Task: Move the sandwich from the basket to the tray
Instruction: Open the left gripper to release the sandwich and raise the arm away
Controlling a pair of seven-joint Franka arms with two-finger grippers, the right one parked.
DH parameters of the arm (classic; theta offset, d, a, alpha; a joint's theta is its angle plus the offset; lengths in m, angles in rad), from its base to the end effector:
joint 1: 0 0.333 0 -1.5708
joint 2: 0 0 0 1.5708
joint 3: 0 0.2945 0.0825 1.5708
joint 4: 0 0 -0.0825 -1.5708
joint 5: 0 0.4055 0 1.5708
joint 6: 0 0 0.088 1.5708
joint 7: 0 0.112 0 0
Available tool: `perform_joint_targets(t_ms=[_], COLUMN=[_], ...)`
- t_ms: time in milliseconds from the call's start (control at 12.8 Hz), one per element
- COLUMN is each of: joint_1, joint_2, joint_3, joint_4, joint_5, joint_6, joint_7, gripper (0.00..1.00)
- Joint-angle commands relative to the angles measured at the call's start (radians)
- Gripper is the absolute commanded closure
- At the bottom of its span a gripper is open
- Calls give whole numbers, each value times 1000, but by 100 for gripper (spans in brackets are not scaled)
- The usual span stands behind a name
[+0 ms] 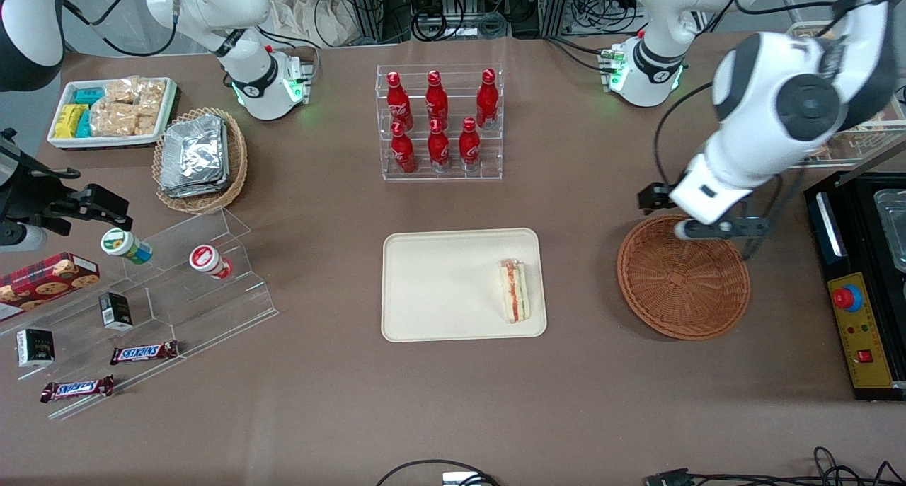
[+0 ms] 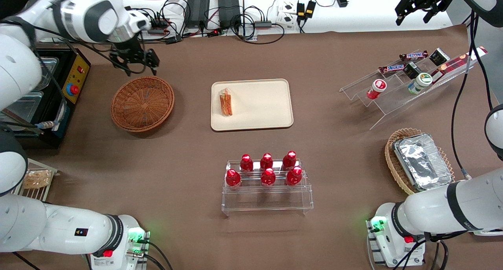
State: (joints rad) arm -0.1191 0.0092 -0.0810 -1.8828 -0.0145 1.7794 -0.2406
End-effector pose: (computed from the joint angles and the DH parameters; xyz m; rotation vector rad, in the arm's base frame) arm 0.5592 -0.1147 0.4558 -3.1256 -0.0692 0.1769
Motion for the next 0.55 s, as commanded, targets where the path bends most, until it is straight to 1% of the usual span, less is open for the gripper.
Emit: perform_joint_targets(t_ms=[0, 156, 390, 468], joint_1=[61, 90, 90, 90], joint_2=[31, 67, 133, 143], joint_3=[-16, -17, -17, -17], joint_4=[105, 164, 267, 278], joint_5=[21, 21, 21, 22], joint_6=[-57, -67, -164, -172], joint_7=[1, -3, -14, -14], gripper=[0, 0, 0, 0])
